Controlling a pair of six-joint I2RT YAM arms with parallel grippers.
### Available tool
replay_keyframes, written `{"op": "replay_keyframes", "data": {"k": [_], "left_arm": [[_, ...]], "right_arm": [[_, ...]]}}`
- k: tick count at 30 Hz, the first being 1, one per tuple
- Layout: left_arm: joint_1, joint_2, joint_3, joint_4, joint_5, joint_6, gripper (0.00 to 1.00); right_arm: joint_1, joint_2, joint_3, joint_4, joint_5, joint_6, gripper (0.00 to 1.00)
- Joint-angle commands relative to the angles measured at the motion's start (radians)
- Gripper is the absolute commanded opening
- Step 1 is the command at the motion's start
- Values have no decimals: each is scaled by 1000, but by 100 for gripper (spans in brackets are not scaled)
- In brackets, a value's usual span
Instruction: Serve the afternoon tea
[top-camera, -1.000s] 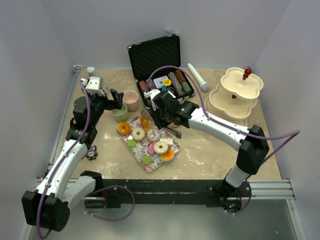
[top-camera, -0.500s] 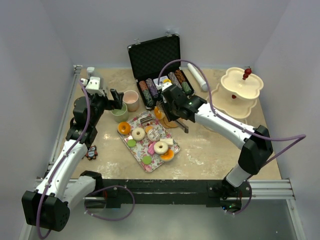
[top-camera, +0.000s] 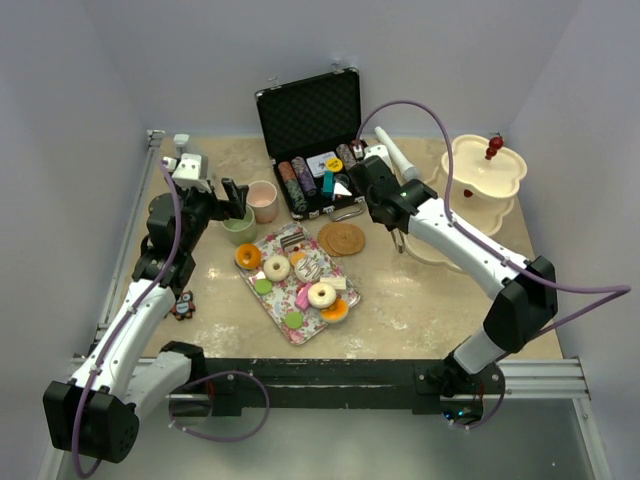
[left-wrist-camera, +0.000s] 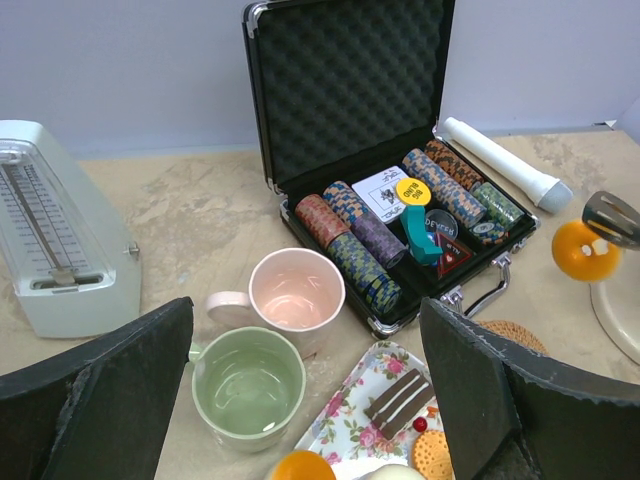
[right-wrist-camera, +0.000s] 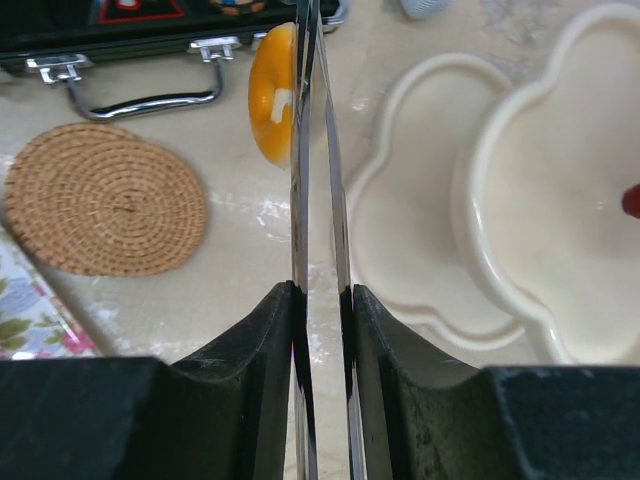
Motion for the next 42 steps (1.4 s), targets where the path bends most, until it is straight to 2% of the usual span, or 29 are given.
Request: {"op": "replay_keyframes", "data": {"k": [1, 12, 29, 42], "left_arm": [[-7, -3, 9, 33, 13, -3, 100], [-12, -9, 8, 31, 9, -2, 100], [-27, -15, 9, 28, -2, 3, 100], [-43, -11, 12, 23, -8, 8, 100]], "right_arm": [[1, 17, 39, -25, 157, 28, 29], [1, 86, 15, -31, 297, 35, 28], [-8, 221, 32, -48, 424, 59, 26], [-24, 257, 19, -45, 501, 52, 27]]}}
